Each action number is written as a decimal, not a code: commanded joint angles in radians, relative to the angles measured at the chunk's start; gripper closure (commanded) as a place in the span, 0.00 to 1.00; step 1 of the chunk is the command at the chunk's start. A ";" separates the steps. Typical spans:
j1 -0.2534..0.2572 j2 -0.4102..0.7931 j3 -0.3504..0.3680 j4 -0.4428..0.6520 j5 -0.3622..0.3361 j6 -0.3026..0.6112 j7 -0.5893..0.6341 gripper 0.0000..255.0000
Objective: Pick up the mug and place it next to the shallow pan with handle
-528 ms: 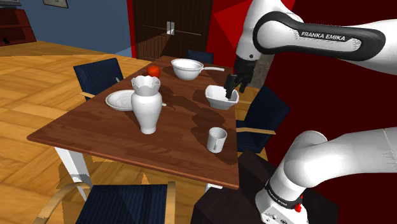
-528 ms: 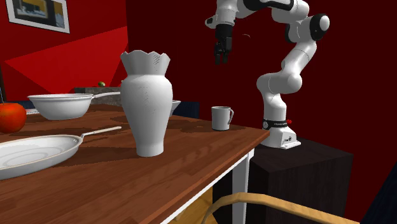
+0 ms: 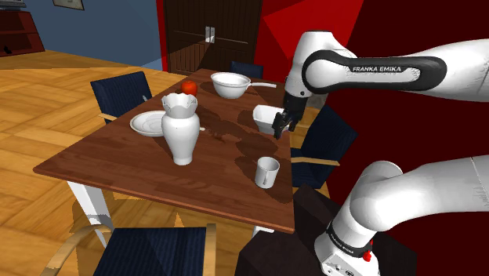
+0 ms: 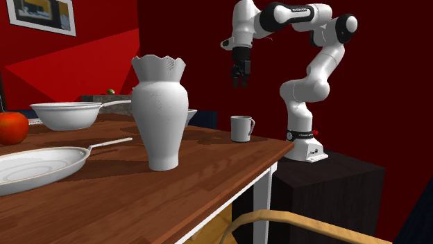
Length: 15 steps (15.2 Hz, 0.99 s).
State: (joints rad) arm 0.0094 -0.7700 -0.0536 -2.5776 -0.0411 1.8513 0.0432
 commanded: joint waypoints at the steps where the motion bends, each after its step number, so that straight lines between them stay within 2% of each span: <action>1: 0.005 0.025 -0.017 -0.058 0.006 0.078 -0.021 0.00; 7: 0.024 0.130 -0.073 -0.192 0.026 0.293 -0.096 0.00; 15: 0.034 0.212 -0.083 -0.258 0.034 0.440 -0.109 0.00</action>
State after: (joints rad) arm 0.0430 -0.5657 -0.1356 -2.8254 -0.0069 2.2722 -0.0637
